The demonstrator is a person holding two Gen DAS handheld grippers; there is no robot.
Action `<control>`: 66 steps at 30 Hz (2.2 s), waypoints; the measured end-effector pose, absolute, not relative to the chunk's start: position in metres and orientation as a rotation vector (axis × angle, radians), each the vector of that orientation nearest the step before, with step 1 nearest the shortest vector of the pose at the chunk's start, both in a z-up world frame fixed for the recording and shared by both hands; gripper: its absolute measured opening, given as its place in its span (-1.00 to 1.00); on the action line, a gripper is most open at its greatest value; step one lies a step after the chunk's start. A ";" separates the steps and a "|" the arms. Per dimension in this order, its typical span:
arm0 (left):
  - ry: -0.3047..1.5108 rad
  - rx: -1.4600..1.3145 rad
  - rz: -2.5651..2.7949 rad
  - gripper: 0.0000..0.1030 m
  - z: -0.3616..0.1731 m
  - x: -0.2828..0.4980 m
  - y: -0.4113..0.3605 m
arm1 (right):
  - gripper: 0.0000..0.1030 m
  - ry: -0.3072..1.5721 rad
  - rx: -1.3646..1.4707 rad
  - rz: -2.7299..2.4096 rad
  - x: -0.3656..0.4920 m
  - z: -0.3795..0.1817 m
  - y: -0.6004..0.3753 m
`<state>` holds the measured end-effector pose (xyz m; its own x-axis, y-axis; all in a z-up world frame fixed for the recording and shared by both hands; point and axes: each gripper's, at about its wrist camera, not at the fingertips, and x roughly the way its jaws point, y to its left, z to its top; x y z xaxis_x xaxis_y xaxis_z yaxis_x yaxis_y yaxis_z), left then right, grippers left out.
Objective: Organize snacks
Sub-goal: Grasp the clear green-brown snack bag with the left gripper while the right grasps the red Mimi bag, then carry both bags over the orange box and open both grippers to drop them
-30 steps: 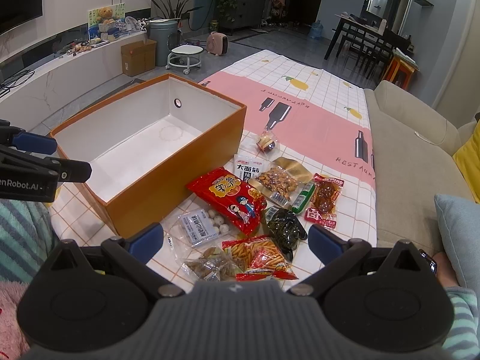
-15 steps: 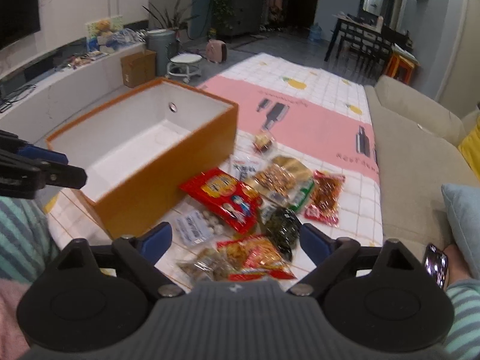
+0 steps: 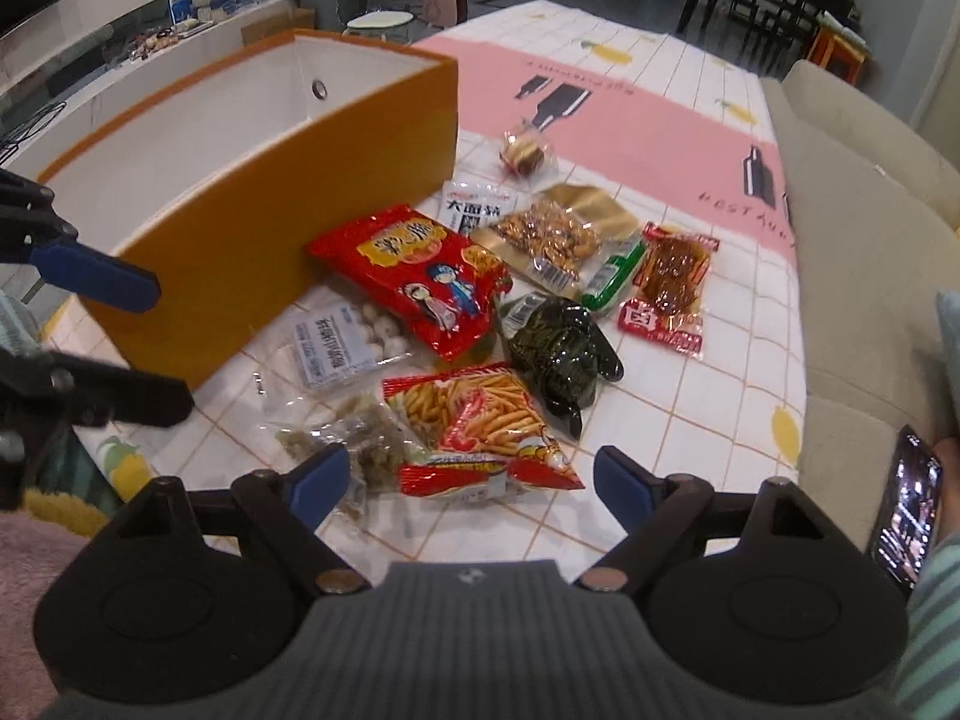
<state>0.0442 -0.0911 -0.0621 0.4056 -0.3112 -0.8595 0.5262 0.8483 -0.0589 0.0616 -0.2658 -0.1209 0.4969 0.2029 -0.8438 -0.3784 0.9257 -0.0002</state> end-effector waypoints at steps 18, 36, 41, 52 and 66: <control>1.210 0.091 -0.478 0.28 -0.130 0.080 -0.117 | 0.31 1.078 -0.081 0.431 0.104 -0.165 -0.286; 1.245 0.007 -0.470 0.04 -0.150 0.085 -0.116 | -0.04 1.100 -0.059 0.427 0.105 -0.174 -0.283; 1.232 0.043 -0.451 0.00 -0.140 0.079 -0.115 | -0.15 1.088 -0.092 0.430 0.098 -0.167 -0.279; 1.137 0.036 -0.398 -0.05 -0.092 0.056 -0.095 | -0.16 1.006 -0.066 0.381 0.070 -0.125 -0.279; 0.916 -0.004 -0.236 -0.04 0.003 0.050 -0.014 | -0.16 0.793 -0.074 0.487 0.047 -0.032 -0.236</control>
<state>0.0495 -0.0140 0.0030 0.5851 -0.2043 -0.7848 0.2012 0.9741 -0.1036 0.0474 -0.2361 -0.0318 0.5975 0.3921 -0.6995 -0.4464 0.8873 0.1162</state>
